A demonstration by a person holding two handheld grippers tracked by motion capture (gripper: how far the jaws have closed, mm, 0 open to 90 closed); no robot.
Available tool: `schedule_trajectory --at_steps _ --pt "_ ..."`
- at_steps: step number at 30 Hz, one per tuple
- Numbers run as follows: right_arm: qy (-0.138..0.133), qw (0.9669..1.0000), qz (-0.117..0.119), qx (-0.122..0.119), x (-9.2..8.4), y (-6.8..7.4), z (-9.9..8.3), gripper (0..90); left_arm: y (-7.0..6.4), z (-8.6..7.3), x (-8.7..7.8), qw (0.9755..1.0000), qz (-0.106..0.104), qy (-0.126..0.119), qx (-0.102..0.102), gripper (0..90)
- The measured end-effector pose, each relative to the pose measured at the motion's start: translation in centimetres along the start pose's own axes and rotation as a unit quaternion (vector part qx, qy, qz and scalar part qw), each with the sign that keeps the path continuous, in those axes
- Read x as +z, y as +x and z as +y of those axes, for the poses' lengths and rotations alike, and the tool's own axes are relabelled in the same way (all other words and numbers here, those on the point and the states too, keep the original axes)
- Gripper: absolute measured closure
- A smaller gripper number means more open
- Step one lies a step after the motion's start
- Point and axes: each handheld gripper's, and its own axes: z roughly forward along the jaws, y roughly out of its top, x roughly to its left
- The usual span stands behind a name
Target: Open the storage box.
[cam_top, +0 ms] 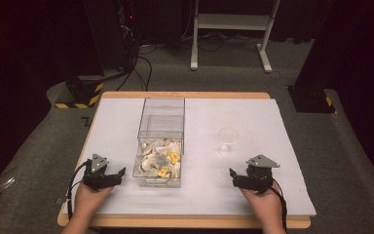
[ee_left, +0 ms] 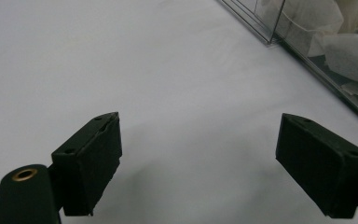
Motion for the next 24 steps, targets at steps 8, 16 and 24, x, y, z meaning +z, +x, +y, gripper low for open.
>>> schedule_trajectory --at_steps 8,16,24 --pt "-0.013 0.9998 0.014 -0.001 -0.3 1.1 1.4 12.6 0.0 0.0 0.0 1.0000 -0.003 -0.003 0.001 14.9" --pt "-0.023 0.9993 0.028 -0.003 -0.3 2.4 2.4 12.9 -0.1 0.0 -0.1 1.0000 -0.007 -0.005 0.003 14.9" --pt "-0.034 0.9984 0.045 -0.007 -0.3 3.7 3.4 13.3 0.0 -0.1 -0.1 0.9999 -0.010 -0.007 0.001 15.1"
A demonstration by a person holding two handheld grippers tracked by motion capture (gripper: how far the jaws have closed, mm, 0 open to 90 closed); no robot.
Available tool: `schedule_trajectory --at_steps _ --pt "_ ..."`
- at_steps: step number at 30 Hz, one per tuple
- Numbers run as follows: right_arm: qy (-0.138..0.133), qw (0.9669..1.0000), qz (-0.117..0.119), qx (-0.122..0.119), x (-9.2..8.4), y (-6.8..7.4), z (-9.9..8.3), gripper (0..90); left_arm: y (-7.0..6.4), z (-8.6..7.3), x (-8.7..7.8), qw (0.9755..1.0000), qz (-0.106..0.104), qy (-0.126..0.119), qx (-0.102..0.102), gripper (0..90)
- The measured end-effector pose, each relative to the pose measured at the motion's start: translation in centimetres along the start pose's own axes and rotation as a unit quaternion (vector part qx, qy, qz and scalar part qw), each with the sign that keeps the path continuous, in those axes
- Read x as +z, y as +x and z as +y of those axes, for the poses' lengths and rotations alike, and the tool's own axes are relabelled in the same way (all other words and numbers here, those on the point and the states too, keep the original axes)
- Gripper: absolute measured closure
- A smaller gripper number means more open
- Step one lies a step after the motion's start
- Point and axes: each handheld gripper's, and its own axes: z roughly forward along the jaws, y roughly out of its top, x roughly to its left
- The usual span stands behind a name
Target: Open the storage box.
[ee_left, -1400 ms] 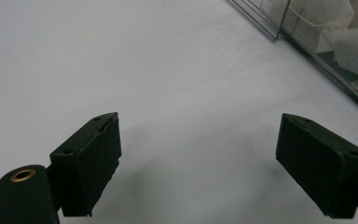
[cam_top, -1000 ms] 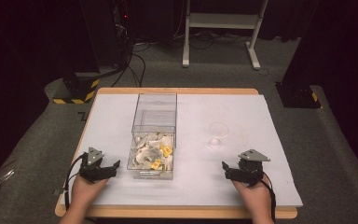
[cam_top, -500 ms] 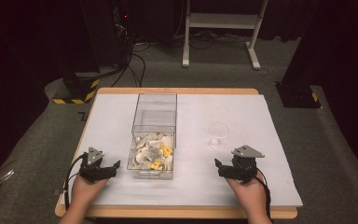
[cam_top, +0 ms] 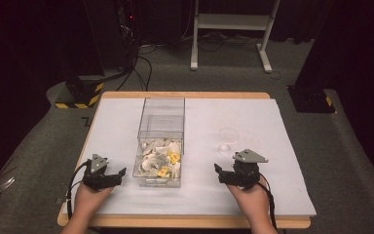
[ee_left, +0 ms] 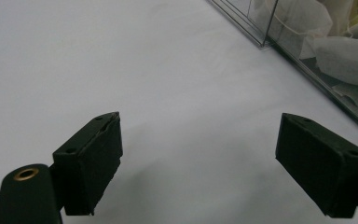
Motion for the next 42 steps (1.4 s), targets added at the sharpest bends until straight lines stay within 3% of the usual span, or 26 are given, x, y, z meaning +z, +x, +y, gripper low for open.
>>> schedule_trajectory --at_steps 10,32,42 --pt "-0.005 0.9998 0.018 0.000 0.6 1.4 0.9 13.4 0.0 0.0 0.0 1.0000 -0.005 0.000 0.001 15.0" --pt "-0.013 0.9977 0.059 -0.032 2.3 5.1 3.6 14.8 0.1 0.0 0.0 0.9999 -0.013 -0.003 -0.002 15.0" --pt "-0.012 0.9958 0.079 -0.044 3.2 6.8 4.7 19.6 0.1 0.0 0.0 0.9999 -0.015 -0.004 -0.003 15.0"
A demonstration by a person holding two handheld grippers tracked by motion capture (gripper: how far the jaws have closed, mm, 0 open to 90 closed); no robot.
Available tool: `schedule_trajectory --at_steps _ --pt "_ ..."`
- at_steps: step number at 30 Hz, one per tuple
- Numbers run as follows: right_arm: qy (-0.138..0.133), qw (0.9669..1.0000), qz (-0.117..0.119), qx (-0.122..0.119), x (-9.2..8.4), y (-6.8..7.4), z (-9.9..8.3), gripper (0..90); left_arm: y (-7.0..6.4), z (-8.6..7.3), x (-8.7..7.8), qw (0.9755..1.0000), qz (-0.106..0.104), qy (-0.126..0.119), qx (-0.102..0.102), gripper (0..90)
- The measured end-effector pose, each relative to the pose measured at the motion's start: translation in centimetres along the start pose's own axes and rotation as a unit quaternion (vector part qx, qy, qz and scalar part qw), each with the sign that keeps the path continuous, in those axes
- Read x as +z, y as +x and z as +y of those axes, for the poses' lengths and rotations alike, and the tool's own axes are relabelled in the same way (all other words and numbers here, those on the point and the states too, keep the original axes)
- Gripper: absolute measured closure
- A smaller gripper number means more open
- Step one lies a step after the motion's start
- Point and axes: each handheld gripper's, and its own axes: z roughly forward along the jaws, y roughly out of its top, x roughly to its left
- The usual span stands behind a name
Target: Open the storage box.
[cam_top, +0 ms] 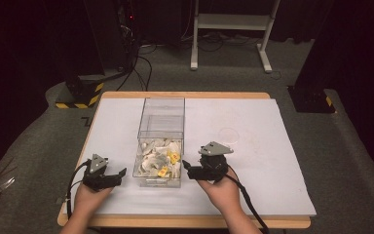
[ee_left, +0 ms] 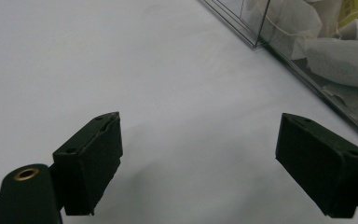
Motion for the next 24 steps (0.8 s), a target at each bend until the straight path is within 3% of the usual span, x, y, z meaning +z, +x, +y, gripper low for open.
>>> schedule_trajectory --at_steps 24 --pt "0.012 0.9984 0.043 -0.033 3.3 3.3 2.5 26.4 0.0 0.0 -0.1 1.0000 -0.003 -0.004 0.000 15.0"
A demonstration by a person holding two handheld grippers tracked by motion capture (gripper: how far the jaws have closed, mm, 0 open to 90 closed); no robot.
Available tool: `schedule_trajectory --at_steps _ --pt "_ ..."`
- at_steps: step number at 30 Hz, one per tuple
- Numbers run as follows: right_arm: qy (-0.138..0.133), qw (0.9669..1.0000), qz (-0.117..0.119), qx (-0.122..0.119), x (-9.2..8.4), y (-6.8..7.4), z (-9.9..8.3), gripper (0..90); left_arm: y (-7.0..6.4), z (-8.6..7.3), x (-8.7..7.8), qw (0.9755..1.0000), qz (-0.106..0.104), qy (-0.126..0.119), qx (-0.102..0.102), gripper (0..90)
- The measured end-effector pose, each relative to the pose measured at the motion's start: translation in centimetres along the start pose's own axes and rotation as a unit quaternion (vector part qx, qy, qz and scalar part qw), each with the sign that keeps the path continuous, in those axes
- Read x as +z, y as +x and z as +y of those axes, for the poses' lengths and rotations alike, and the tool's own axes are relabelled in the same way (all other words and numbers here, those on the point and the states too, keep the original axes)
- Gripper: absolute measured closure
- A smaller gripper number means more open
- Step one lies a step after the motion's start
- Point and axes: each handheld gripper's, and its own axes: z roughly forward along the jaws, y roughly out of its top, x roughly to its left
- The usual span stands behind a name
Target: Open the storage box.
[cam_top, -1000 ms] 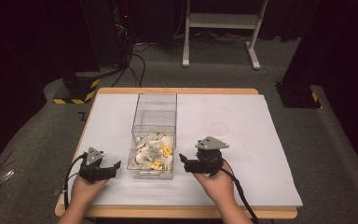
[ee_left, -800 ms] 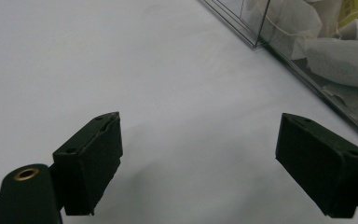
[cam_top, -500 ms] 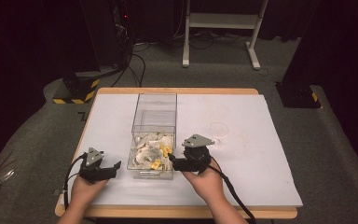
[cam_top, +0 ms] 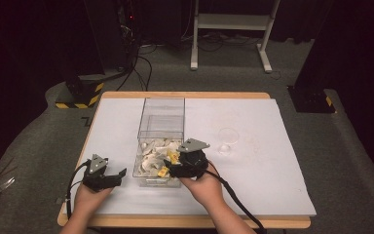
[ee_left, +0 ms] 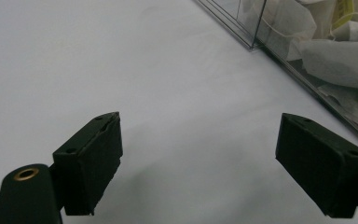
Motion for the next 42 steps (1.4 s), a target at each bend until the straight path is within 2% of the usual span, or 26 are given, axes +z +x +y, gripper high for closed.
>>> schedule_trajectory --at_steps 6,12,15,21,28,34,42 --pt "0.003 0.9997 0.016 -0.016 1.1 0.9 0.6 31.0 0.1 0.0 0.0 1.0000 0.000 -0.002 0.000 15.1" --pt "0.023 0.9991 0.023 -0.027 2.4 1.8 1.2 35.0 0.1 0.0 -0.1 1.0000 -0.001 -0.002 -0.002 15.2" --pt "0.023 0.9988 0.026 -0.033 2.7 2.0 1.3 37.5 0.0 0.0 0.0 1.0000 -0.001 -0.002 -0.003 15.2" --pt "0.050 0.9973 0.036 -0.039 3.9 2.7 1.4 41.7 0.1 0.0 -0.1 1.0000 -0.004 -0.001 -0.006 15.5" --pt "0.060 0.9966 0.042 -0.038 4.7 2.8 1.7 46.4 0.1 -0.1 -0.1 1.0000 -0.002 -0.003 -0.007 15.7" --pt "0.086 0.9945 0.045 -0.040 5.1 2.5 2.0 49.0 0.2 -0.1 -0.2 1.0000 0.000 -0.008 -0.006 16.3" --pt "0.111 0.9916 0.039 -0.054 5.7 2.7 1.7 61.7 0.2 -0.1 -0.3 0.9999 0.002 -0.010 -0.009 16.9"
